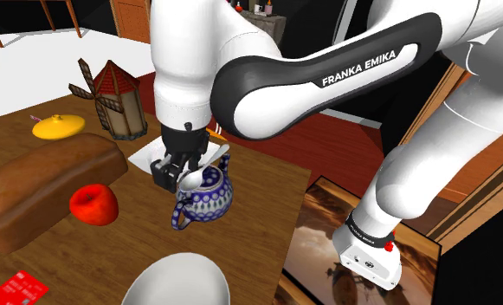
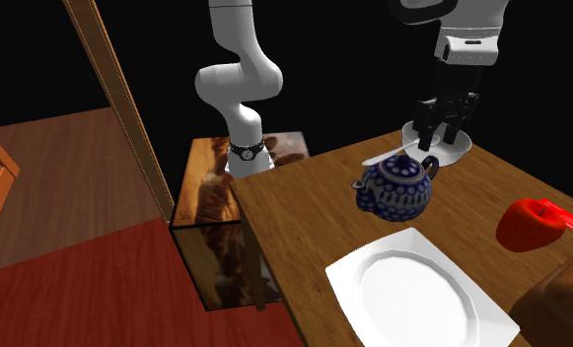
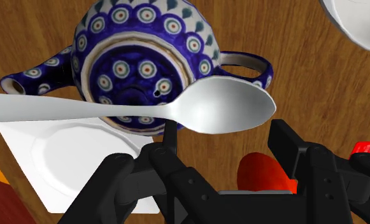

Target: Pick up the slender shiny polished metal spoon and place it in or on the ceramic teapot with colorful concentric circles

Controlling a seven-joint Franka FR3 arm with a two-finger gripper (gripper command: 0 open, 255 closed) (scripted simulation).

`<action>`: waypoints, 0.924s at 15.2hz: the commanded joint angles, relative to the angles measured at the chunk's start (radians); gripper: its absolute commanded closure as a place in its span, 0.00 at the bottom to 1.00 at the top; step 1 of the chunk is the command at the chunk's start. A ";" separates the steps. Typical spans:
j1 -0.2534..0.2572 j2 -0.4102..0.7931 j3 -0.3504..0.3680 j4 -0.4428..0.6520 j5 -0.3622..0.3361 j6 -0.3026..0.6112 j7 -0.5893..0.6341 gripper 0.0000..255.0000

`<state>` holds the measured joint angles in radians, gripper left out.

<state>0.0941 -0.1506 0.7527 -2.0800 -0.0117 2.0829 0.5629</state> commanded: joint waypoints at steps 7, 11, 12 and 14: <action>0.000 0.003 0.001 -0.002 -0.002 0.005 0.002 0.00; 0.000 0.003 0.001 -0.002 -0.002 0.005 0.002 0.00; 0.002 -0.013 -0.003 0.019 0.010 -0.028 -0.006 0.00; 0.005 -0.038 -0.012 0.065 0.028 -0.093 -0.020 0.00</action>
